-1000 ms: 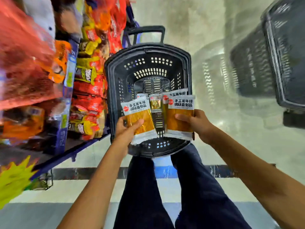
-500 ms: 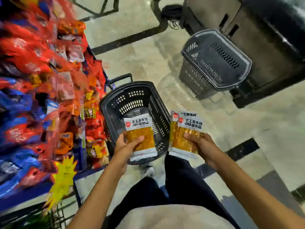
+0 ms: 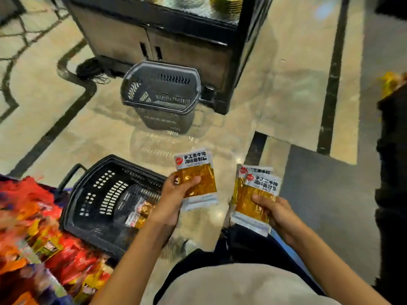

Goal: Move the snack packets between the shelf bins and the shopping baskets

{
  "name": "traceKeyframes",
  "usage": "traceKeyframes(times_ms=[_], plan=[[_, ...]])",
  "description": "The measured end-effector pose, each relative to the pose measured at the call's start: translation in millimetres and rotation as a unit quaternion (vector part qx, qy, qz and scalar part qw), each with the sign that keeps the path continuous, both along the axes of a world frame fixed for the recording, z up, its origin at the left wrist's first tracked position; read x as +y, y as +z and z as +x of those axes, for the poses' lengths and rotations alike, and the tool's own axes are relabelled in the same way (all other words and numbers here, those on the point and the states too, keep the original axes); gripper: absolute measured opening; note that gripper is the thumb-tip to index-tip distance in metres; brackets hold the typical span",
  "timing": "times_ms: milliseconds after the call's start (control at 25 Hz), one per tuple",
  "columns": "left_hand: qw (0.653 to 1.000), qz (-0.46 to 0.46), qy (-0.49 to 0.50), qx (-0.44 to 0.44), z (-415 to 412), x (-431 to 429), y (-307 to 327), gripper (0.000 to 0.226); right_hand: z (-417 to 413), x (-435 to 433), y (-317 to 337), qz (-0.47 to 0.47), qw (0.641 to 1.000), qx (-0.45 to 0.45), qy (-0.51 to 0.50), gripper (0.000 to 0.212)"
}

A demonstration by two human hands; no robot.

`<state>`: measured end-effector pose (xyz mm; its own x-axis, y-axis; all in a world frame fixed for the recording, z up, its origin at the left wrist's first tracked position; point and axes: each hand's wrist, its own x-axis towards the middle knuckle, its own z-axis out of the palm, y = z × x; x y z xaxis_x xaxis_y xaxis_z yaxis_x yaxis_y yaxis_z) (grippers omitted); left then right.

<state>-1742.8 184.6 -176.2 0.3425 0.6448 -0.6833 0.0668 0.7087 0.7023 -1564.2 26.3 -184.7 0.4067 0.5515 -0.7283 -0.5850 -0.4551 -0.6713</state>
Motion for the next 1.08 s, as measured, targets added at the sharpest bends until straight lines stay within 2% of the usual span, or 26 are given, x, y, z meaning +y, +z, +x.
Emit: traceKeyframes(times_ms=[120,320,440,600,760,960,1080], plan=[[0.995,0.018,-0.103,-0.003,72.2,-2.3,4.0,0.059,34.8,-33.2,-3.0,0.005,0.996,0.007,-0.083,0.024],[0.977,0.020,-0.214,0.003,196.8,-25.0,-2.6,0.055,112.1,-79.5,-4.2,0.007,0.981,0.013,-0.193,0.034],[0.964,0.026,-0.266,-0.001,264.1,-40.4,-5.7,0.053,174.5,-100.7,-0.2,0.005,0.974,-0.007,-0.225,0.045],[0.957,0.034,-0.288,0.019,325.5,-49.8,-5.0,0.053,254.9,-108.4,7.9,0.013,0.964,-0.016,-0.264,0.024],[0.956,0.013,-0.292,0.037,390.9,-27.4,-16.8,0.062,340.2,-87.0,6.6,0.016,0.957,-0.019,-0.290,0.020],[0.951,-0.006,-0.307,0.040,515.2,19.3,-27.5,0.046,448.3,-45.4,-2.2,0.003,0.942,-0.011,-0.335,0.018],[0.934,-0.012,-0.354,0.044,614.4,51.6,-18.5,0.041,504.8,-29.1,2.2,-0.006,0.924,0.002,-0.382,0.017]])
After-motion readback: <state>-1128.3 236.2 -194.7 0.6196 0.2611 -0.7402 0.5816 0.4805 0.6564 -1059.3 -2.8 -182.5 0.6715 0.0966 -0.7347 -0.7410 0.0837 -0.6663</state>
